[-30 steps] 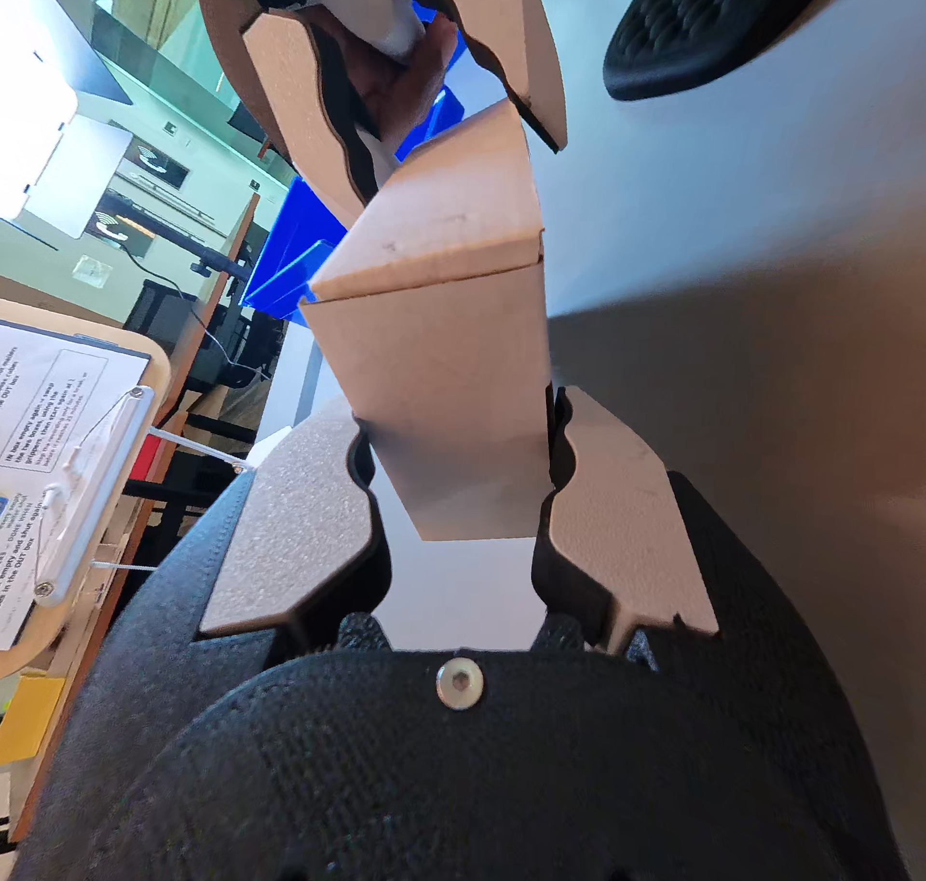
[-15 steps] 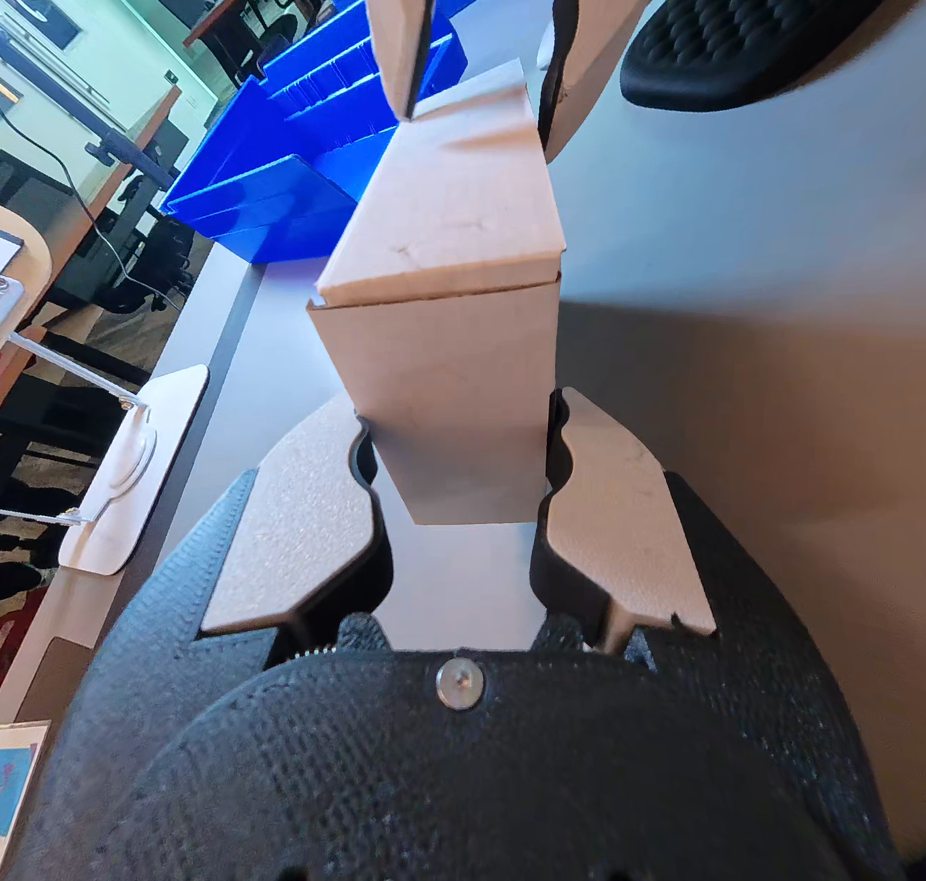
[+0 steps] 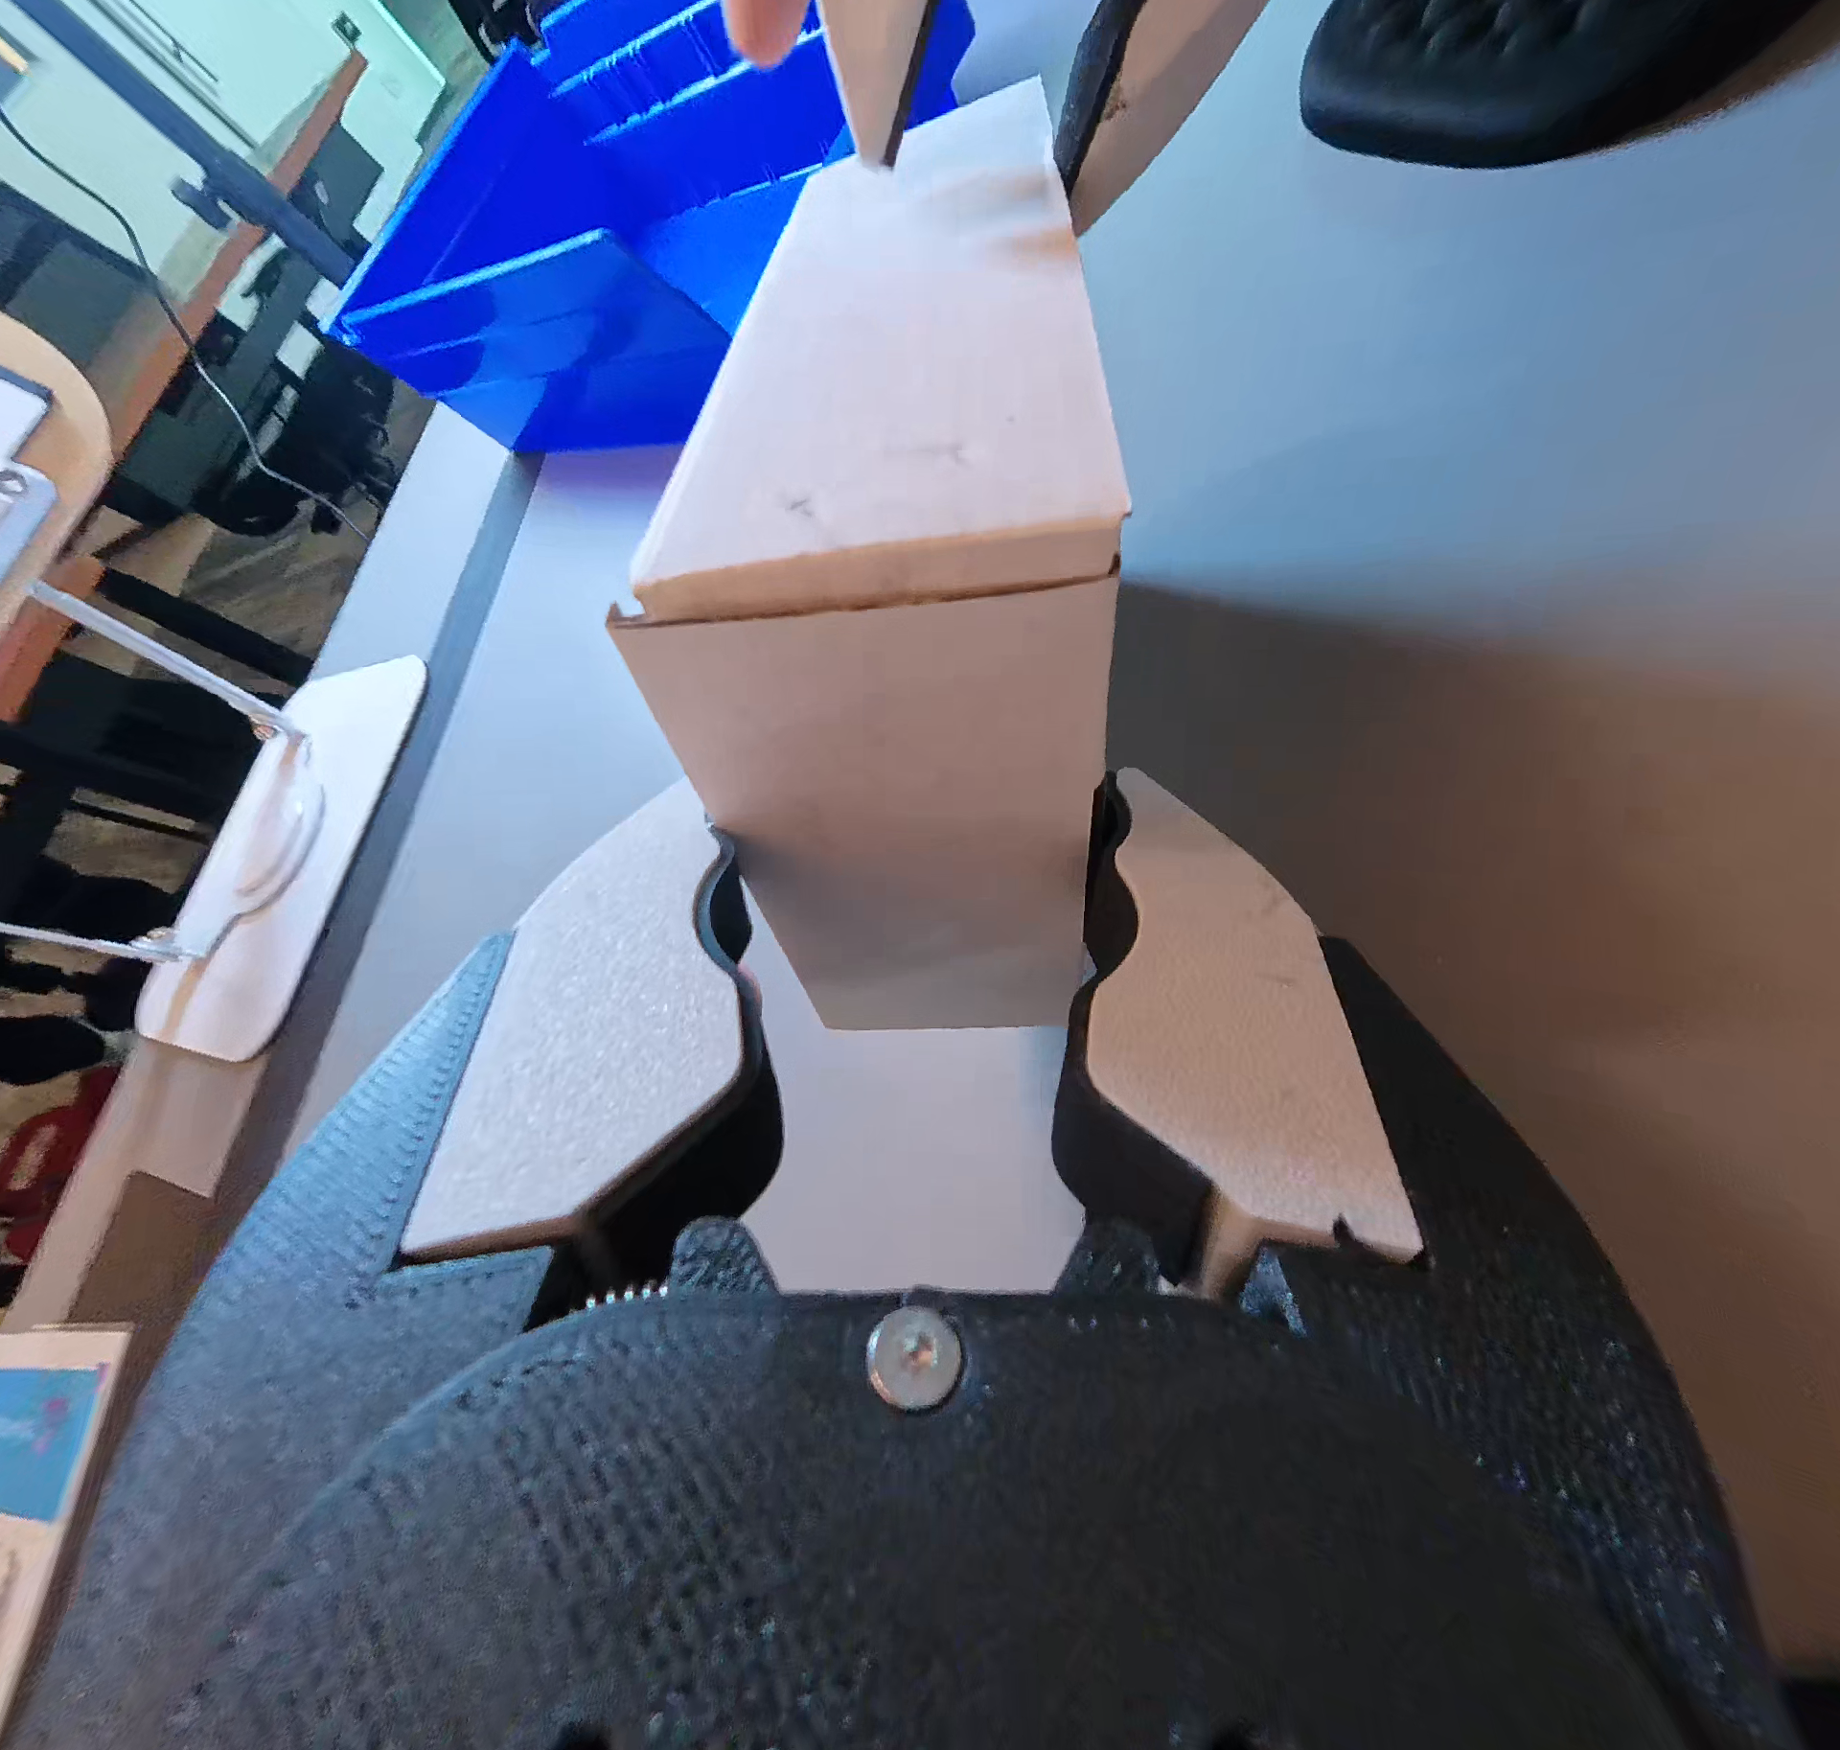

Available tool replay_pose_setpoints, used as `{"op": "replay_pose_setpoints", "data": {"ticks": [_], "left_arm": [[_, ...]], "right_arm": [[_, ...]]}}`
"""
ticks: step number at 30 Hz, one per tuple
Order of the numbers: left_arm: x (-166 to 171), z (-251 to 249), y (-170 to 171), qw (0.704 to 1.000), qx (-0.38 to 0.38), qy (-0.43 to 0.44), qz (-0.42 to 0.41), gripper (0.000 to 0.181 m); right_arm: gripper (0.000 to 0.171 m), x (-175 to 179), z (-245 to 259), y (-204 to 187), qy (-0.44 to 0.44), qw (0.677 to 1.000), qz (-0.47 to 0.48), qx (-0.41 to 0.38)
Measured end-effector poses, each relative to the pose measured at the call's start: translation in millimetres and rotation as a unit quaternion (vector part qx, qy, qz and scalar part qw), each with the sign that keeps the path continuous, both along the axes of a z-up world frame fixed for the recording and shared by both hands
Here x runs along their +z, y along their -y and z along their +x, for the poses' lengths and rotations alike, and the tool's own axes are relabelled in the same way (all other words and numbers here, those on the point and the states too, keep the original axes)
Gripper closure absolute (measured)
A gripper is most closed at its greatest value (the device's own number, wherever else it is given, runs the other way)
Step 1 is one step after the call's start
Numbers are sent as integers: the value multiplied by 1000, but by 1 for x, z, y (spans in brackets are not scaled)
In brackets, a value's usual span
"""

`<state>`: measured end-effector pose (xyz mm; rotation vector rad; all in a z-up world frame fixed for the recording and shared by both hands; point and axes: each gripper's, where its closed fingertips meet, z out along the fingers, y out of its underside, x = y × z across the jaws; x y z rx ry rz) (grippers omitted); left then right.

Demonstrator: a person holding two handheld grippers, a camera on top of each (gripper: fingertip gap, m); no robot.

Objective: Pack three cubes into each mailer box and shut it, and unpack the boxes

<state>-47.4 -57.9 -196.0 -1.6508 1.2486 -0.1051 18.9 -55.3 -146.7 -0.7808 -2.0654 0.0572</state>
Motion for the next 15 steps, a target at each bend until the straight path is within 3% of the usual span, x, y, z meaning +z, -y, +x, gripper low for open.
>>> {"op": "replay_pose_setpoints", "data": {"ticks": [1,4,6,12,15], "left_arm": [[0,-1,0,1000,2,11,-11,114],[5,-5,-2,1000,15,20,-4,114],[10,-5,-4,999,19,32,-2,114],[11,-5,-7,999,29,40,-10,114],[15,-4,-7,999,30,42,1,114]], "right_arm": [[148,2,-2,-2,-17,1000,25,-3],[166,4,-5,-8,-74,991,107,-27],[169,13,-6,-13,-130,979,152,-51],[170,28,-7,-11,-157,976,131,-68],[169,32,-6,-11,-152,983,62,-79]]}}
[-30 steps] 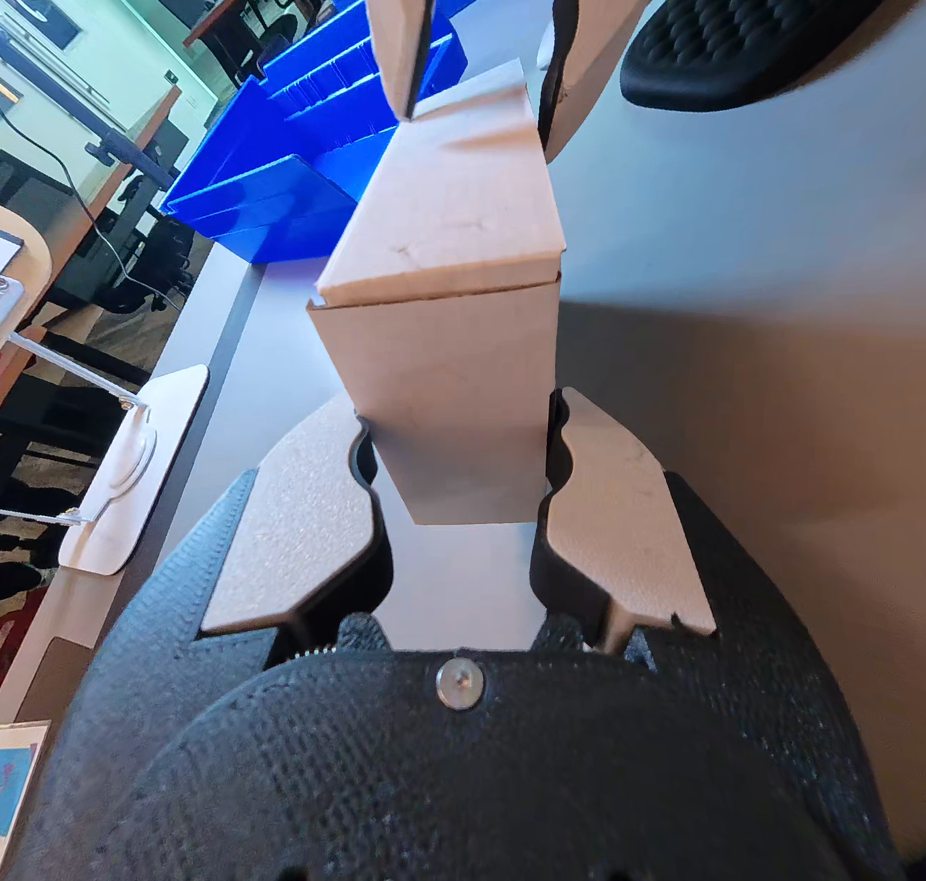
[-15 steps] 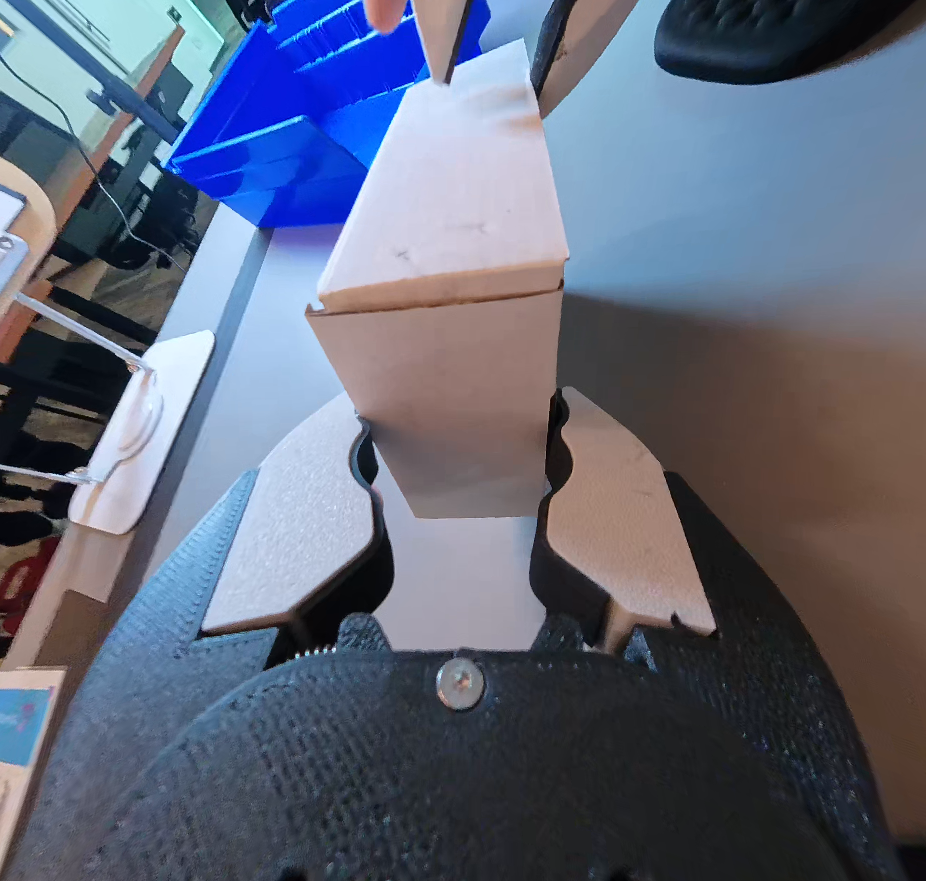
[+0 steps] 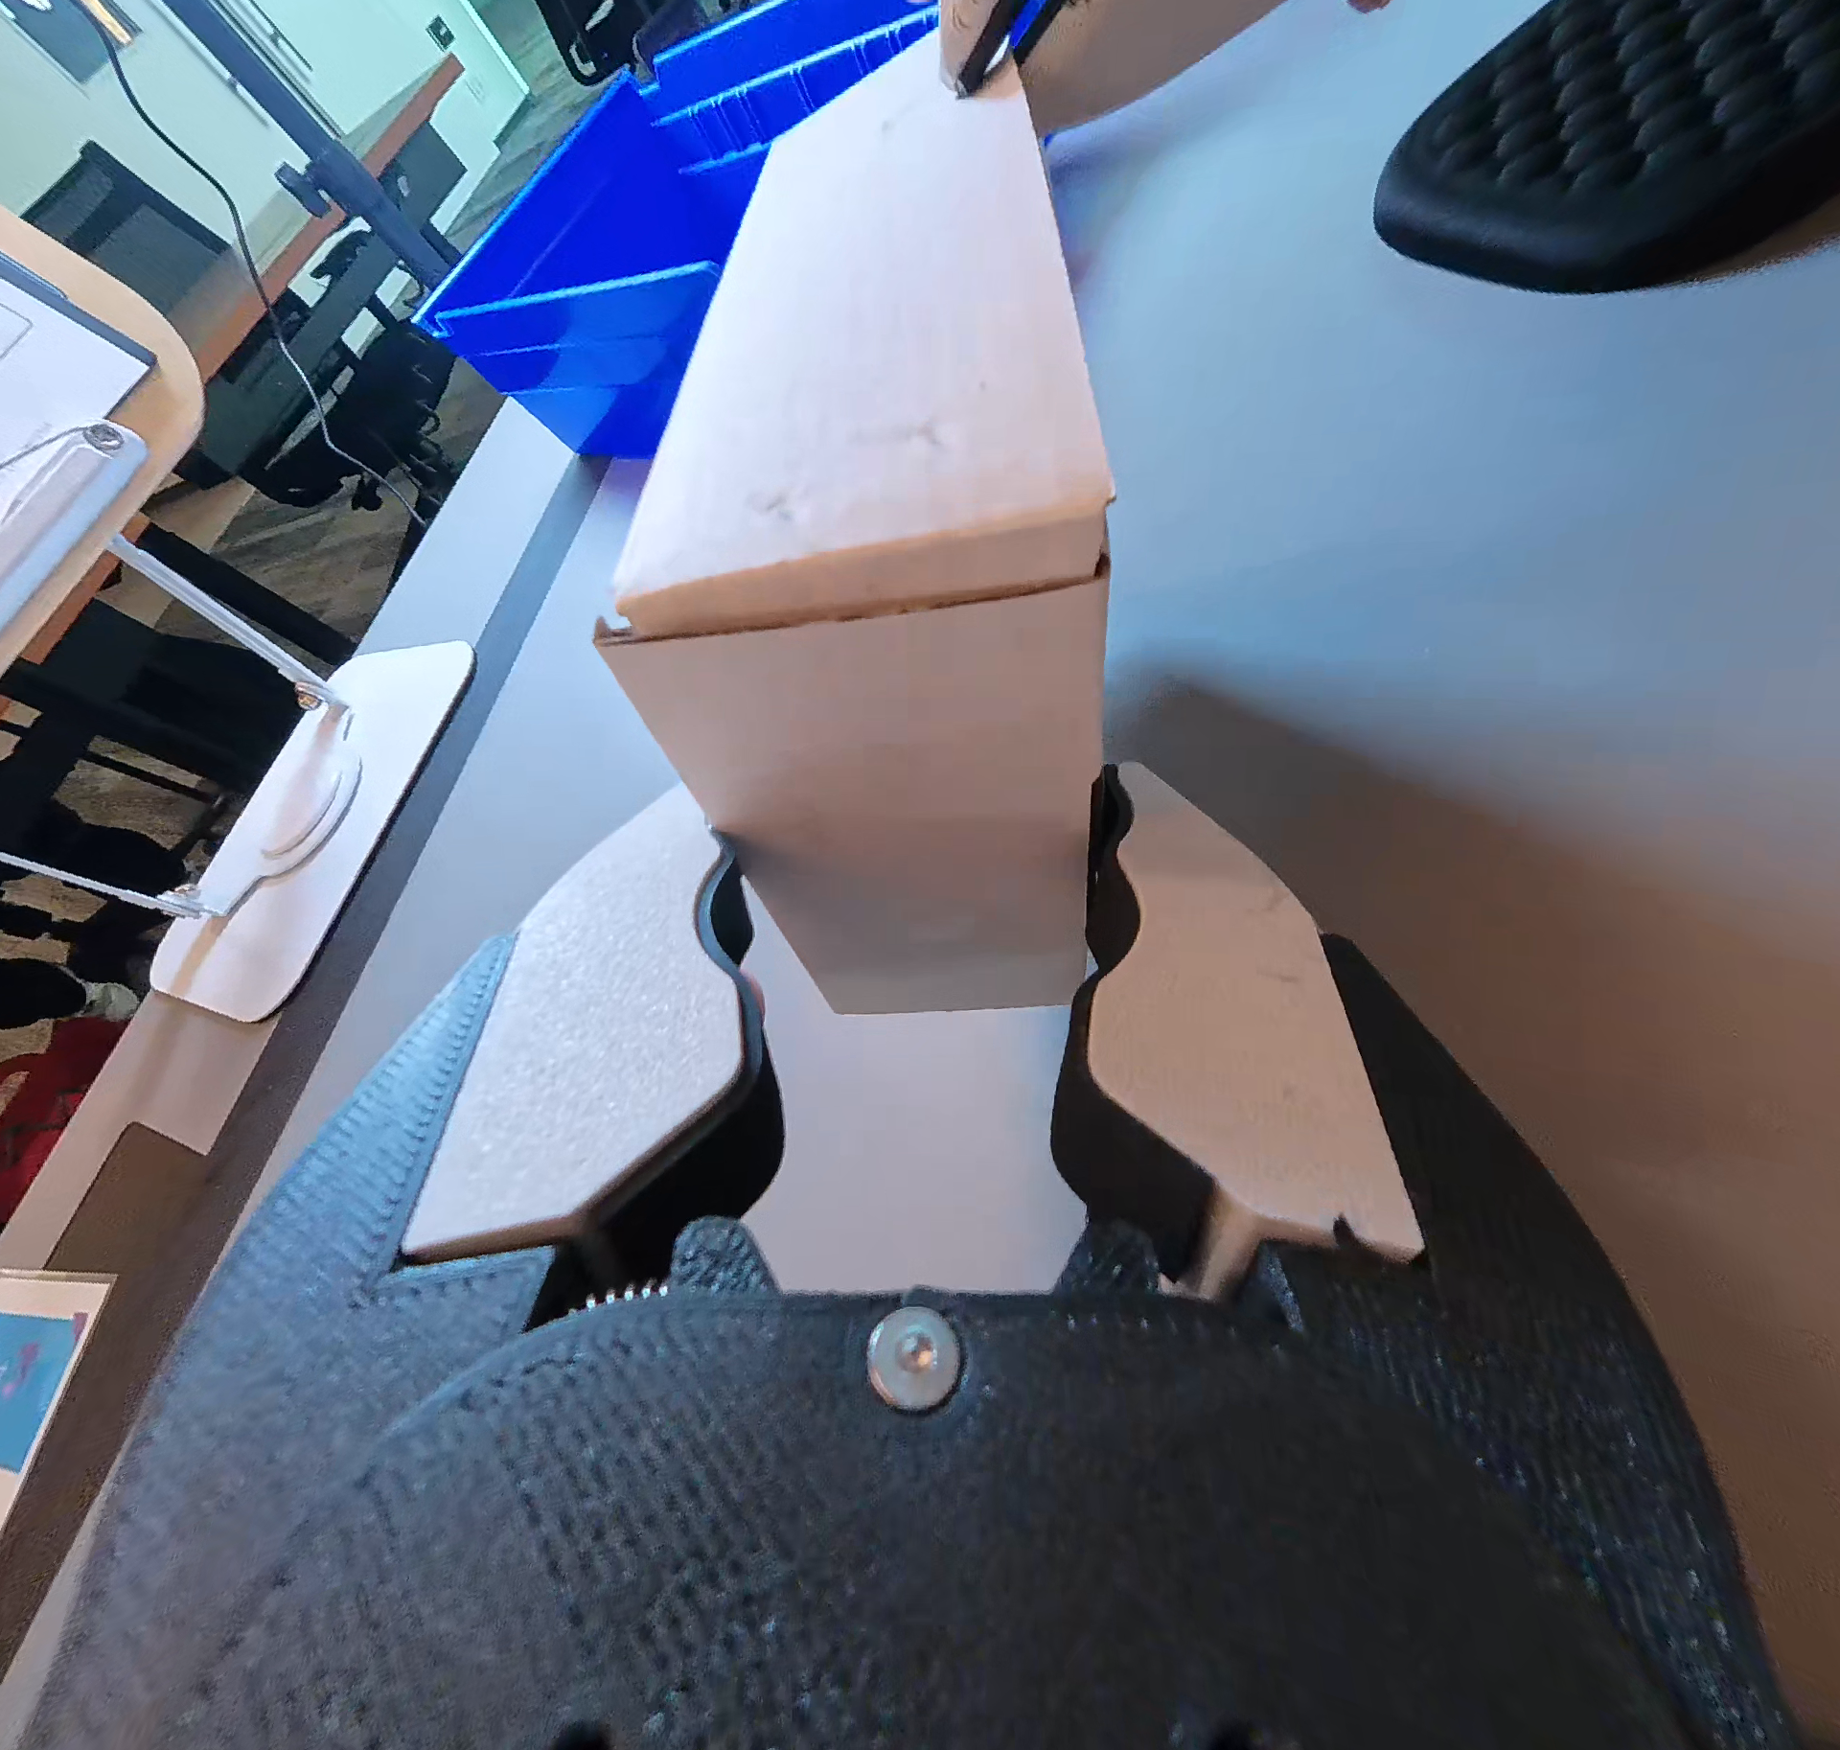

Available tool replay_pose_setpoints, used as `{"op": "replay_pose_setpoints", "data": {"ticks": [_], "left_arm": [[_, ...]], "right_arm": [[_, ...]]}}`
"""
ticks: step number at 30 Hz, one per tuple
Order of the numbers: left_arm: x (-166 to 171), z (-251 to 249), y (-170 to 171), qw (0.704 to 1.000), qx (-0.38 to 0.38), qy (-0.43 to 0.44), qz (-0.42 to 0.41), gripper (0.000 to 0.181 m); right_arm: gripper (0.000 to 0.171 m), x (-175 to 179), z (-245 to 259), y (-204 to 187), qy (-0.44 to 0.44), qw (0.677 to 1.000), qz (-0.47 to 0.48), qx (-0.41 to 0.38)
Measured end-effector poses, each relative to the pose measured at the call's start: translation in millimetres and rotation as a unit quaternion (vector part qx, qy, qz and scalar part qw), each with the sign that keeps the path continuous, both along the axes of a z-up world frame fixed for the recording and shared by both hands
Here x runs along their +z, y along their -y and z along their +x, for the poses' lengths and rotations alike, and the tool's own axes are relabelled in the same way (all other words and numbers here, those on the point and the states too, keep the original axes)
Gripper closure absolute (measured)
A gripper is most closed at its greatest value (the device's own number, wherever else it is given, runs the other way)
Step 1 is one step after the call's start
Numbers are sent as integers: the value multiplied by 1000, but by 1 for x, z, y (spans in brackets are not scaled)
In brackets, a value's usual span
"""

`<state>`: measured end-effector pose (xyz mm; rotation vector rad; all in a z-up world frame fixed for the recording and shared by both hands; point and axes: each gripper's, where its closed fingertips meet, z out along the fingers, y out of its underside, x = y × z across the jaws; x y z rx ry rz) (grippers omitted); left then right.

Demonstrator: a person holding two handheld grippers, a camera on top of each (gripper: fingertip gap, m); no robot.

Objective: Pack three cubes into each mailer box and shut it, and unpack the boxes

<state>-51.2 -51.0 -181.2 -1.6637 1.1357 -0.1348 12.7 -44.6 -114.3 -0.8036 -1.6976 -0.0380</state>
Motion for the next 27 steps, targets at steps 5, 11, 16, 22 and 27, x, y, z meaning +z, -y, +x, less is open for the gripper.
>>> {"op": "replay_pose_setpoints", "data": {"ticks": [5,11,16,22,27], "left_arm": [[3,2,-1,1000,0,4,5,114],[0,6,3,998,-8,46,-49,115],[-10,15,9,989,-30,86,-114,115],[-11,14,11,989,-43,88,-115,115],[-8,13,14,986,-60,100,-115,115]], "right_arm": [[169,5,1,-4,-24,997,-75,-13],[170,3,0,-11,-52,996,-73,-25],[159,-16,-1,-17,-30,999,-13,-39],[165,-20,-8,-15,2,998,58,-30],[170,-21,-12,-16,16,997,77,-21]]}}
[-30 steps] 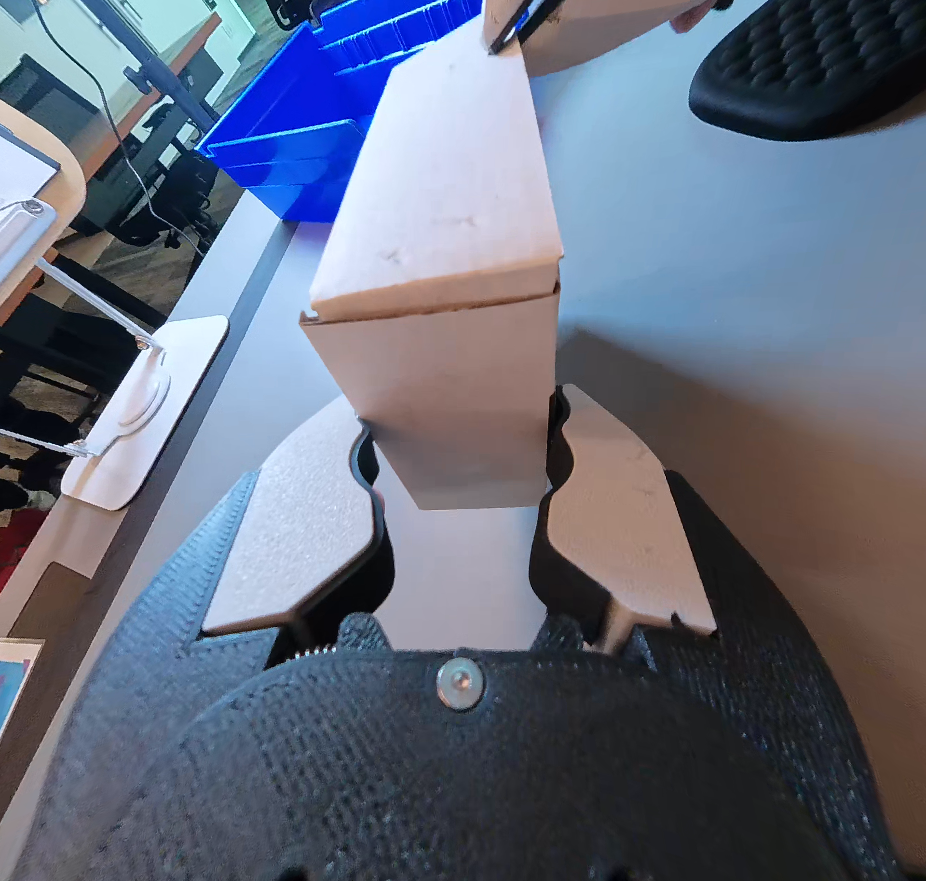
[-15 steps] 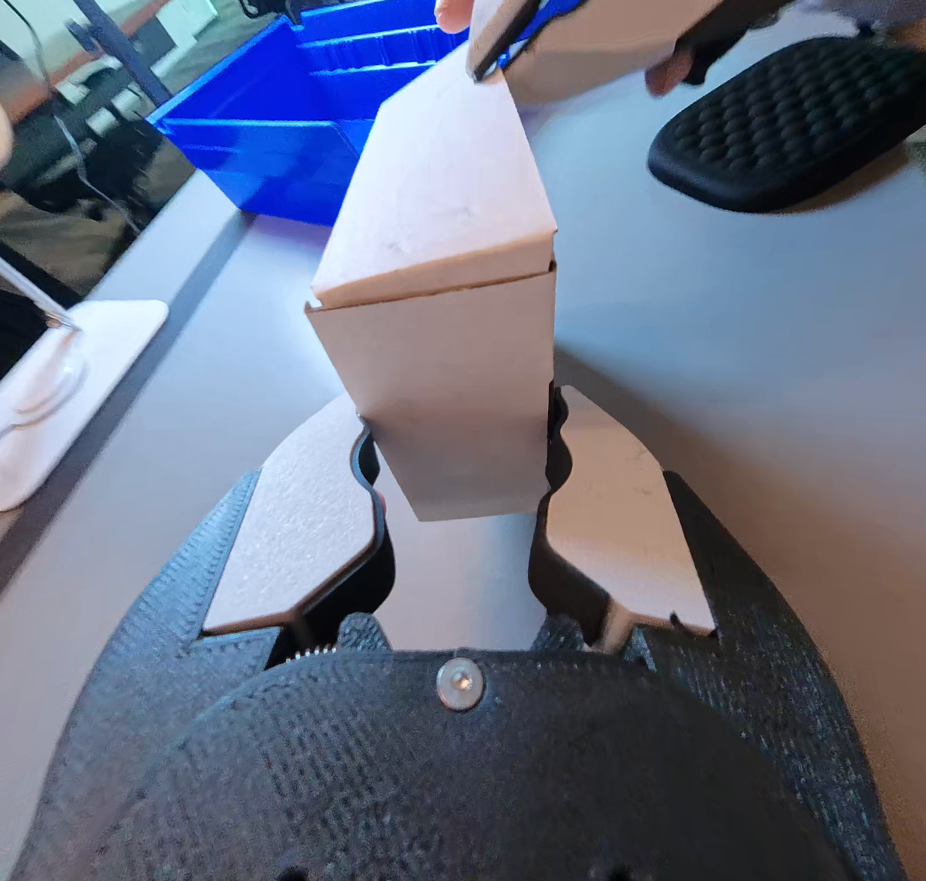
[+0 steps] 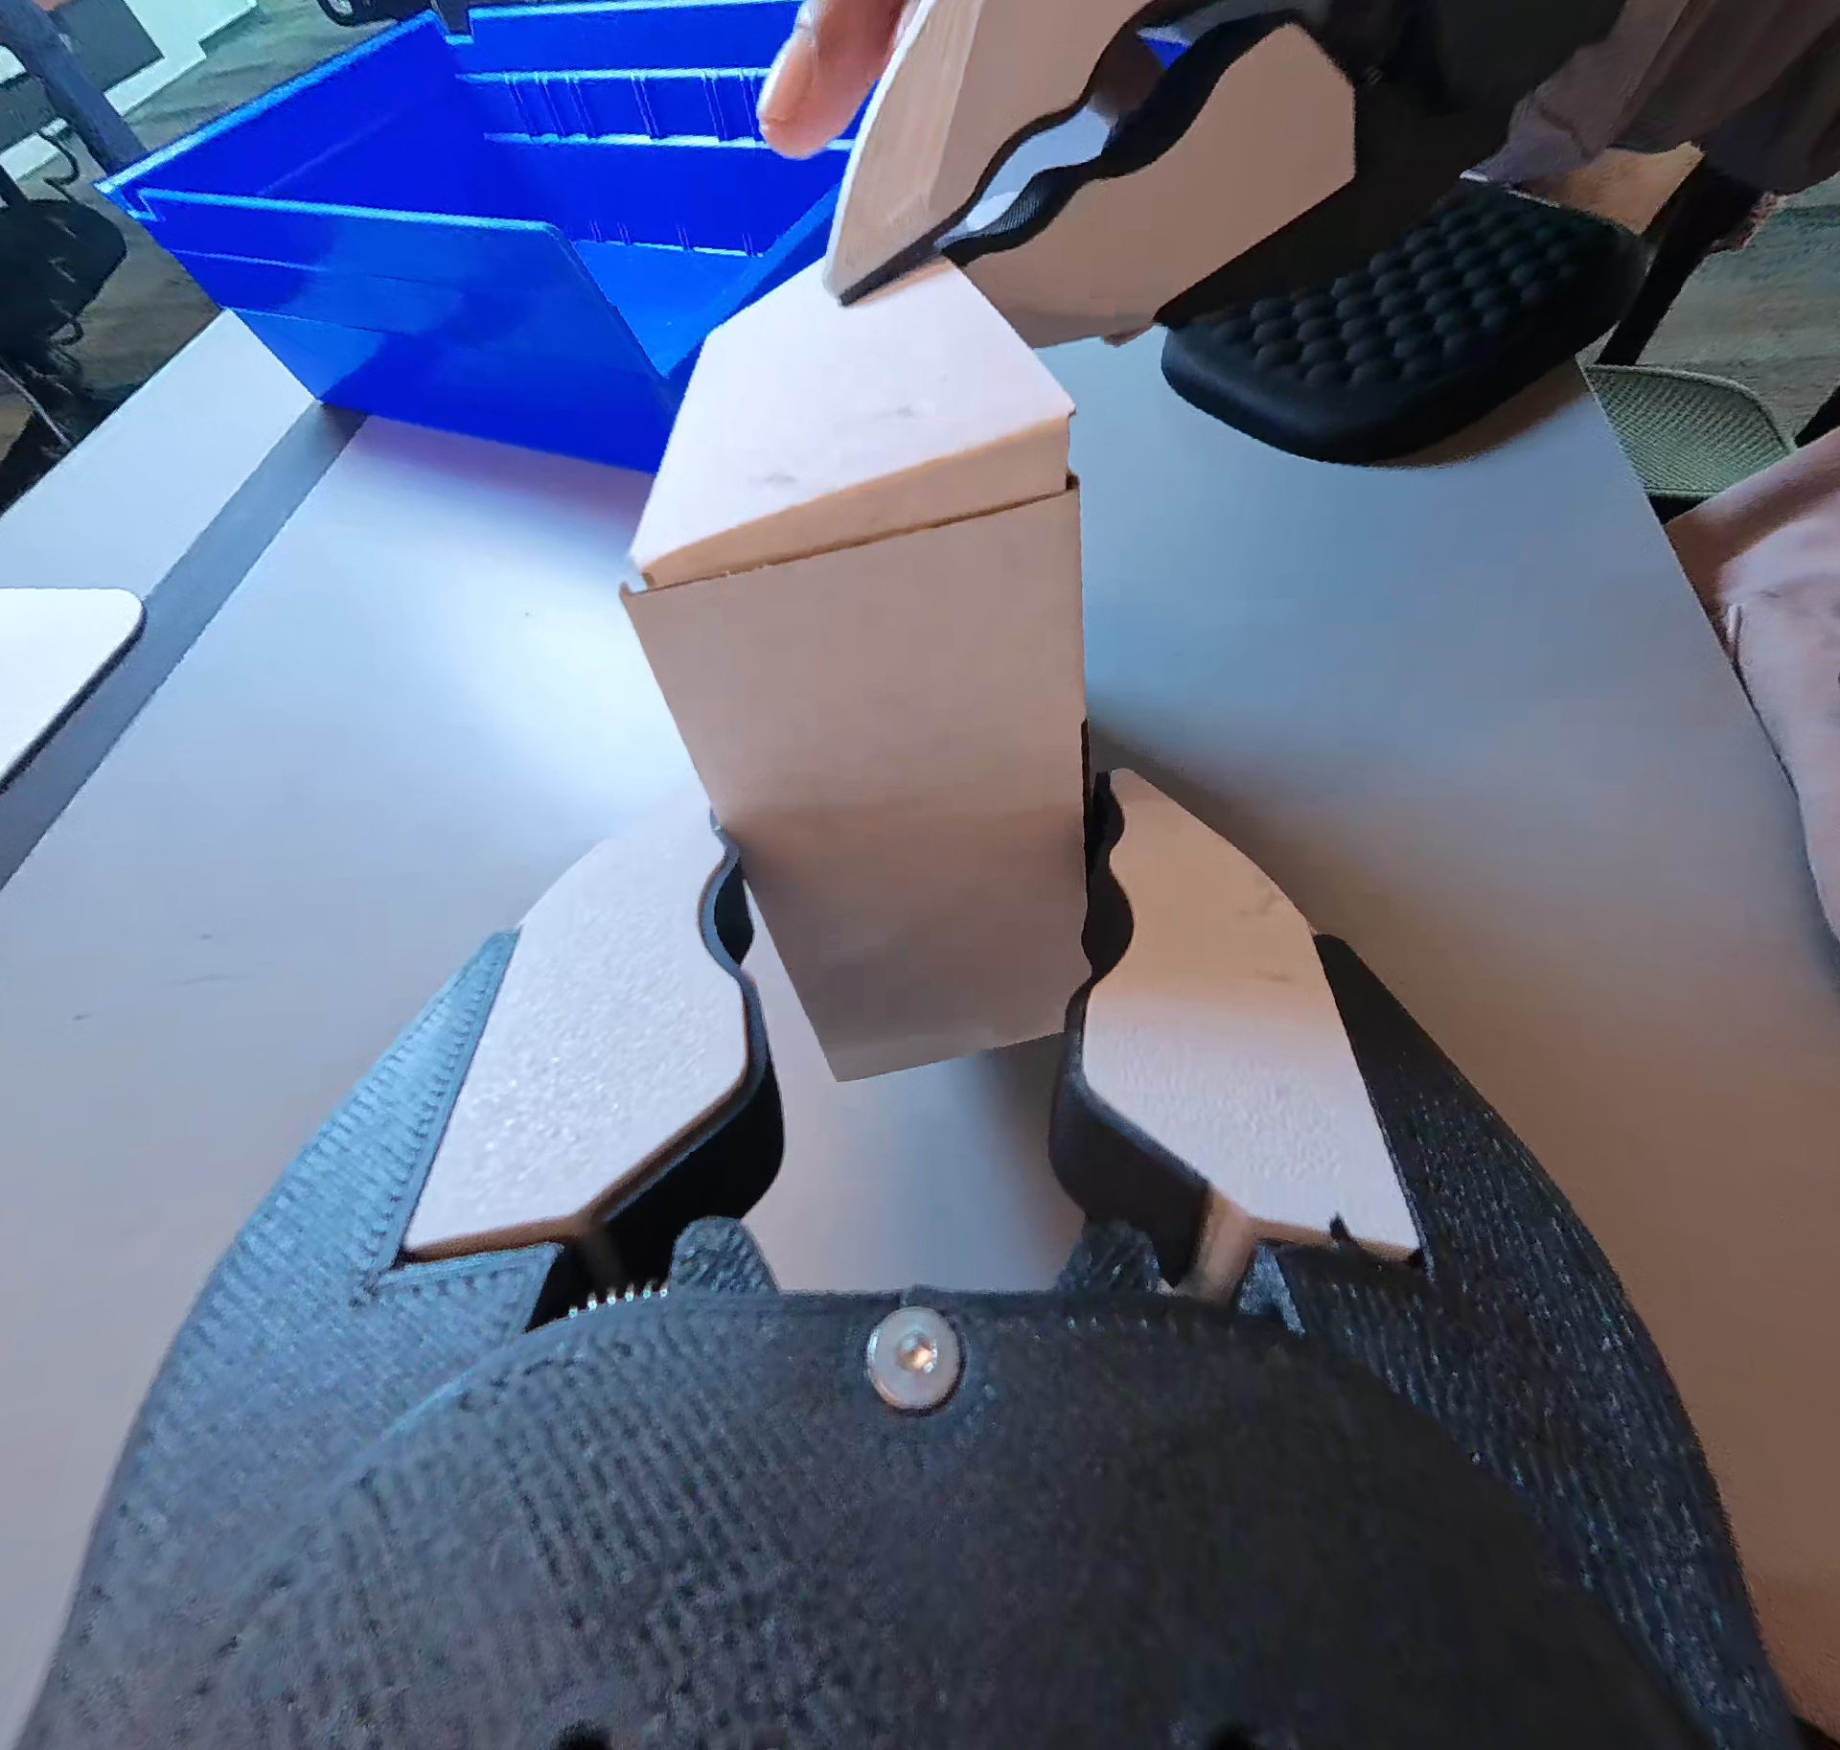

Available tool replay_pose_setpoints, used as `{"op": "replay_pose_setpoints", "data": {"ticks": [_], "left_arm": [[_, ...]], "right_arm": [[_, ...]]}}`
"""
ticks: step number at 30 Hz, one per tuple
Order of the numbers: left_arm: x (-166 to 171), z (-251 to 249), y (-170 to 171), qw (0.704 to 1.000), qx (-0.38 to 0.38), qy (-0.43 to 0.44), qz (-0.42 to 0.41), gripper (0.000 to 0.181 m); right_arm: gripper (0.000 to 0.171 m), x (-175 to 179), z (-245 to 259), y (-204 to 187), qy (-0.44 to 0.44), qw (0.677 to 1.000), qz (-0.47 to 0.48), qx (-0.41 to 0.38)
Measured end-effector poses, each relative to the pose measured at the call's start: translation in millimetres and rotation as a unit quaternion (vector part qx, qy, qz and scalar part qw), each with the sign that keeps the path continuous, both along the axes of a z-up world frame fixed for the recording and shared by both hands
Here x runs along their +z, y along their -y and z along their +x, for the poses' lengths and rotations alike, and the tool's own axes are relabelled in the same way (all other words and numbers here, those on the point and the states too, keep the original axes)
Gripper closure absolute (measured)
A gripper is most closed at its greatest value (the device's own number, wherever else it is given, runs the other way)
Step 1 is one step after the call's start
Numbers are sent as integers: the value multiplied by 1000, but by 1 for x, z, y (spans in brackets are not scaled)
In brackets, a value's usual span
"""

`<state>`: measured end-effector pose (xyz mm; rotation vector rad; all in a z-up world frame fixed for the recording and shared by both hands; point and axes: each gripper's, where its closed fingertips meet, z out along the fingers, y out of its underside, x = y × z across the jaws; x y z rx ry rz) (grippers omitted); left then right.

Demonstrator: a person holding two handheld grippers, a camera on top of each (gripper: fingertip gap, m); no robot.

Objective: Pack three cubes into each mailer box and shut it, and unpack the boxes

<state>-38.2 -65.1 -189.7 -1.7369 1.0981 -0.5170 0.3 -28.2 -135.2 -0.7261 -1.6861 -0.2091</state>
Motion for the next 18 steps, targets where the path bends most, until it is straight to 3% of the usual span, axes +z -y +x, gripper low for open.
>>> {"op": "replay_pose_setpoints", "data": {"ticks": [2,5,8,13,15,18], "left_arm": [[5,1,-2,1000,8,12,12,114],[8,4,-10,999,40,30,7,97],[5,-6,-21,996,85,0,35,112],[-7,-12,-24,983,82,-116,119,113],[-5,-8,-22,979,66,-126,148,113],[1,-7,-20,946,37,-183,264,112]], "right_arm": [[170,1,1,-3,-16,1000,11,-5],[170,0,-2,-4,-27,999,-10,-24],[170,2,-6,-2,-33,999,-9,-35],[169,15,-5,6,-51,983,-177,-5],[169,19,-1,8,-26,974,-224,14],[169,25,7,14,18,960,-275,38]]}}
